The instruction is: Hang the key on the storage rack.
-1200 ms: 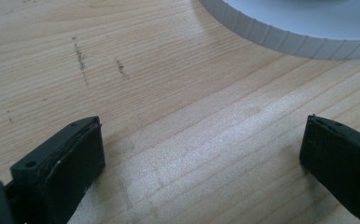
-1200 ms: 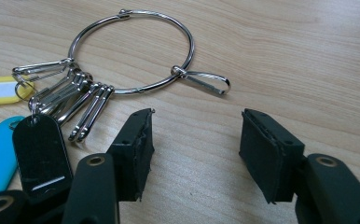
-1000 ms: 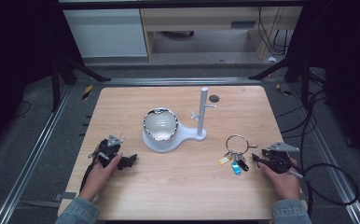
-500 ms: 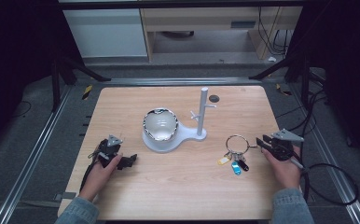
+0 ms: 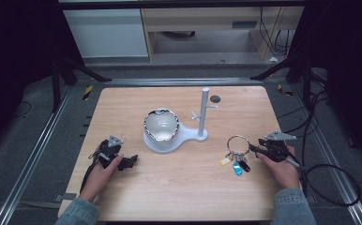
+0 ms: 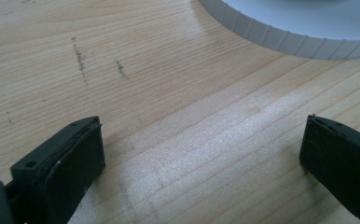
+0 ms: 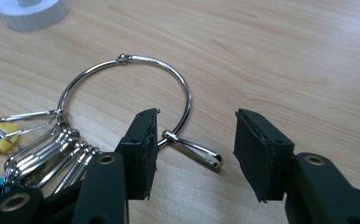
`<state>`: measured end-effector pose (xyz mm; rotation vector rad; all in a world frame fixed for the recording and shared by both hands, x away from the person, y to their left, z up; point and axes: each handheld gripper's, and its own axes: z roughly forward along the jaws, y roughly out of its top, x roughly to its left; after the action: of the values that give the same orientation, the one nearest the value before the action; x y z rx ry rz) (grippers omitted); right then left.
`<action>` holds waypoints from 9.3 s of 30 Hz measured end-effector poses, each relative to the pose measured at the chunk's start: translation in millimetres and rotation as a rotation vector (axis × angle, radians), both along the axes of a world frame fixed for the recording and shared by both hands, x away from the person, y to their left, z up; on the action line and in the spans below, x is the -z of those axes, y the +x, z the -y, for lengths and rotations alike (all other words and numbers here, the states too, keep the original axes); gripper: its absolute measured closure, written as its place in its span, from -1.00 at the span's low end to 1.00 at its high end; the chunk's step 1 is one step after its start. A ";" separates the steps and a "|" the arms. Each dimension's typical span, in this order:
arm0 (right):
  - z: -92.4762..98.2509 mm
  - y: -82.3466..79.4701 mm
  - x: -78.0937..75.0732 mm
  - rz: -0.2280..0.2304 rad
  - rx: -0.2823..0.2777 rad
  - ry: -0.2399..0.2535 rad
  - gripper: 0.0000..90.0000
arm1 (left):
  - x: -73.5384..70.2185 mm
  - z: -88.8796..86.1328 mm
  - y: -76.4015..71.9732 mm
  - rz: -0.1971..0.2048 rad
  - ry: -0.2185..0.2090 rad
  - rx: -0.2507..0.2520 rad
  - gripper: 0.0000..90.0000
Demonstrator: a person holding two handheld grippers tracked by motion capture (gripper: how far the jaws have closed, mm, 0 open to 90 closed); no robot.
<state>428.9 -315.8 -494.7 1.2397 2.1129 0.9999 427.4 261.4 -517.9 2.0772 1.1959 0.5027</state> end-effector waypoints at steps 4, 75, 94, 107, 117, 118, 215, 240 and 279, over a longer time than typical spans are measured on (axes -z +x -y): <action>-1.4 -0.2 2.1 -0.018 -0.016 -0.014 0.17 | 0.0 0.0 0.0 0.000 0.000 0.000 -1.00; -28.5 -21.3 -36.5 0.049 -0.067 0.090 0.98 | 0.0 -0.1 -0.1 0.000 0.000 0.002 -1.00; -38.4 -21.6 -65.3 0.110 -0.086 0.112 0.98 | 0.0 0.1 -0.4 0.000 0.001 -0.001 -1.00; -42.9 -18.0 -77.4 0.132 -0.098 0.105 0.98 | 0.0 0.1 -0.6 0.000 0.001 -0.001 -1.00; -50.8 -18.6 -94.1 0.166 -0.117 0.084 0.98 | -0.2 0.1 -1.0 -0.001 0.003 0.000 -1.00; -51.5 -18.4 -95.5 0.167 -0.120 0.081 0.98 | -0.2 0.1 -1.0 -0.001 0.003 0.000 -1.00; -88.6 0.5 -200.2 0.278 -0.223 0.062 0.98 | 0.0 0.4 -1.6 0.000 0.002 -0.002 -1.00; -111.5 3.4 -207.9 0.282 -0.273 0.082 0.98 | 0.0 0.4 -1.6 0.000 0.002 -0.002 -1.00; -133.2 32.5 -197.2 0.250 -0.281 0.102 0.98 | 0.0 0.5 -1.9 0.001 0.001 -0.003 -1.00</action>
<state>461.4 -182.6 -297.5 0.8241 2.0934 1.3240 425.5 260.8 -517.8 2.0763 1.1987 0.5054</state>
